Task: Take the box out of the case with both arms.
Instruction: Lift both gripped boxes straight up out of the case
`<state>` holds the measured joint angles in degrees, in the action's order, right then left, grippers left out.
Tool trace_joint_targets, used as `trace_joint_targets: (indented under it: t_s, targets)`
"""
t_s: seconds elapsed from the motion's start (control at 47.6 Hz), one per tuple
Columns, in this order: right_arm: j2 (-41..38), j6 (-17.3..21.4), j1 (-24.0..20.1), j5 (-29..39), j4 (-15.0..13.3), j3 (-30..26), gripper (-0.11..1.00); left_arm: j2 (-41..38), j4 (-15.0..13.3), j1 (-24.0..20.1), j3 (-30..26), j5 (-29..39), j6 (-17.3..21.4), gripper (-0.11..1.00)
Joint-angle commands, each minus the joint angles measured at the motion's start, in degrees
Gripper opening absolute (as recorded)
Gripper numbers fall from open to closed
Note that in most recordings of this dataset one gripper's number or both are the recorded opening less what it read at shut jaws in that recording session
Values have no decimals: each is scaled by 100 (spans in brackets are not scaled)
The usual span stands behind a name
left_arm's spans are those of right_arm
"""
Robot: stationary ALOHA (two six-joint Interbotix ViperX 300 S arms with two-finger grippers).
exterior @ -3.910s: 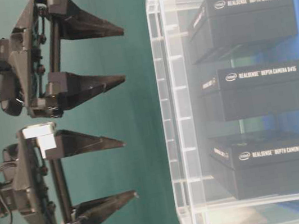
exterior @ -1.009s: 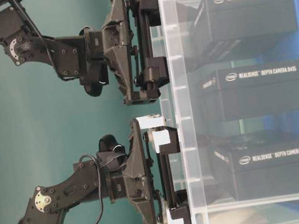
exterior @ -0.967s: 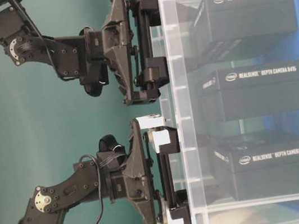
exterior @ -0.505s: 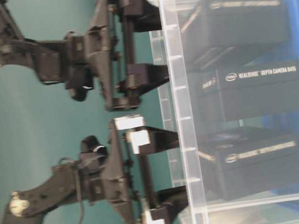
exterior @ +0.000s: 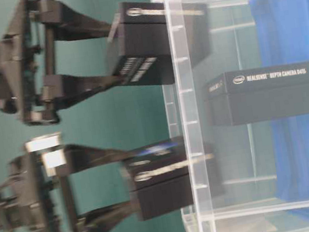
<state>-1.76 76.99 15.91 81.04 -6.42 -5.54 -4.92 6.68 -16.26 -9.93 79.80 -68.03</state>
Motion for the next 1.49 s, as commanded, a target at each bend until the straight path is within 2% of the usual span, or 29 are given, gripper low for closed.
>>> trace_joint_targets:
  t_s: [0.0, 0.336, 0.967, 1.156, 1.472]
  targets:
    - [211, -18, -44, 211, -53, -378, 65, 308, 44, 0, -510, 220, 18, 64]
    - [211, -35, -105, 703, -105, -1178, 65, 141, 53, 114, -1600, 1046, 237, 64]
    - [70, -35, -378, 1828, -650, -2628, 65, -246, 53, 176, -3067, 2127, 527, 64]
    - [-18, -44, -422, 1863, -694, -2804, 65, -343, 62, 193, -3296, 2285, 545, 64]
    - [-26, -53, -448, 1898, -703, -2804, 65, -343, 70, 229, -3261, 2285, 545, 63]
